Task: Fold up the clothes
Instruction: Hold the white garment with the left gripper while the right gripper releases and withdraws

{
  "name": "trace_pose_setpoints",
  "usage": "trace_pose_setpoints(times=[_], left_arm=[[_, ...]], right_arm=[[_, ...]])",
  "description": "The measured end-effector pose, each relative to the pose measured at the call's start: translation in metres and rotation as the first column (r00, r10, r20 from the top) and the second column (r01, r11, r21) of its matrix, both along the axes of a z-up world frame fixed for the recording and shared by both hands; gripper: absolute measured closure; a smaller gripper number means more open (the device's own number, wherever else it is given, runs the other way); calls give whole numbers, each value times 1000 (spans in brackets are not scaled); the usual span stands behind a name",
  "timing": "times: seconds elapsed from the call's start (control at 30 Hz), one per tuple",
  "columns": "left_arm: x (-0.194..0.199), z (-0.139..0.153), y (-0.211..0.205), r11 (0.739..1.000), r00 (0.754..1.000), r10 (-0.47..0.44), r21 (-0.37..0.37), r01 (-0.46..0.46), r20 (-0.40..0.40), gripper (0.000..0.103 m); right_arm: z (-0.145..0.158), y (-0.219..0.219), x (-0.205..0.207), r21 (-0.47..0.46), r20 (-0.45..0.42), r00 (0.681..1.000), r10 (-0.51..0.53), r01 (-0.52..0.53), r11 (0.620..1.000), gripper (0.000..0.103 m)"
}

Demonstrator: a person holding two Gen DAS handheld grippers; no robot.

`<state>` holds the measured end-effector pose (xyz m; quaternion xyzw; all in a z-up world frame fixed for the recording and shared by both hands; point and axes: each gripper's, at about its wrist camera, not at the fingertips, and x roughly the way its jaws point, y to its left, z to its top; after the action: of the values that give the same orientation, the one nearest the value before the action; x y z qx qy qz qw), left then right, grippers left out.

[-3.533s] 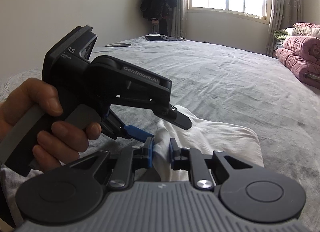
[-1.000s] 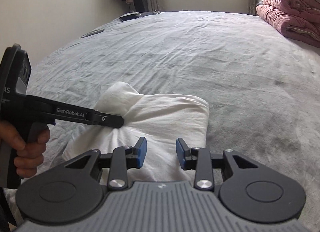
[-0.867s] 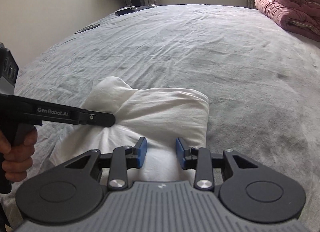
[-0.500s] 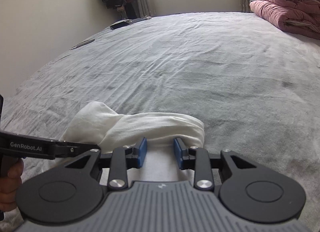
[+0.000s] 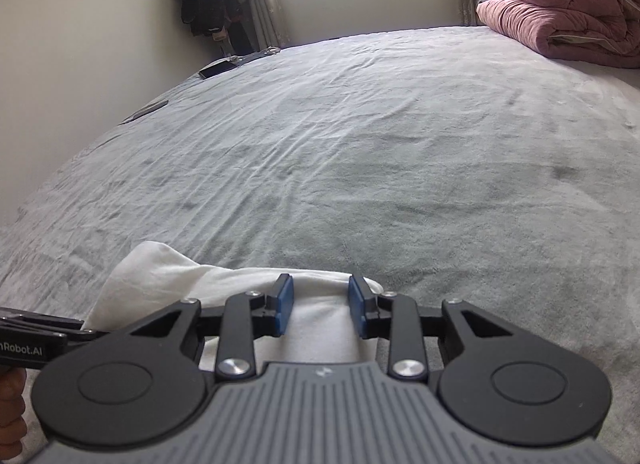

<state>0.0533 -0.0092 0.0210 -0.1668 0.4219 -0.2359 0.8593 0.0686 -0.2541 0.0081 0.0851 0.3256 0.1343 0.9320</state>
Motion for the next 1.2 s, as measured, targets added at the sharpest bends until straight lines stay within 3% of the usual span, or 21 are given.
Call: trace_pose_setpoints(times=[0.07, 0.13, 0.27, 0.4, 0.5, 0.73, 0.87, 1.03, 1.2], left_arm=[[0, 0, 0, 1000, 1000, -1, -2, 1, -1, 81], [1, -1, 1, 1000, 1000, -2, -6, 2, -4, 81], [1, -2, 2, 1000, 1000, -2, -14, 2, -11, 81], [1, -2, 2, 1000, 1000, -3, -18, 3, -16, 81], [1, -2, 1, 1000, 1000, -4, -18, 4, -17, 81], [3, -3, 1, 1000, 1000, -7, -20, 6, -18, 81], [3, -3, 1, 1000, 1000, -7, -19, 7, -16, 81], [2, -4, 1, 1000, 1000, -6, -19, 6, -12, 81], [2, -4, 1, 1000, 1000, -4, -24, 4, -15, 81]], right_arm=[[0, -4, 3, 15, 1, 1000, -21, 21, 1000, 71], [1, -11, 5, 25, -16, 997, -77, 77, 997, 60], [-1, -33, 10, 120, -65, 992, -107, 114, 986, 60], [-5, -42, 13, 160, -87, 991, -104, 117, 980, 65], [-5, -40, 13, 159, -85, 994, -70, 83, 984, 82], [-4, -39, 12, 179, -106, 994, -32, 51, 982, 90], [-3, -31, 10, 135, -71, 997, -37, 46, 990, 93], [9, -25, 4, 89, 46, 998, -40, 36, 995, 98], [4, -24, 5, 78, 76, 995, -69, 63, 995, 98]])
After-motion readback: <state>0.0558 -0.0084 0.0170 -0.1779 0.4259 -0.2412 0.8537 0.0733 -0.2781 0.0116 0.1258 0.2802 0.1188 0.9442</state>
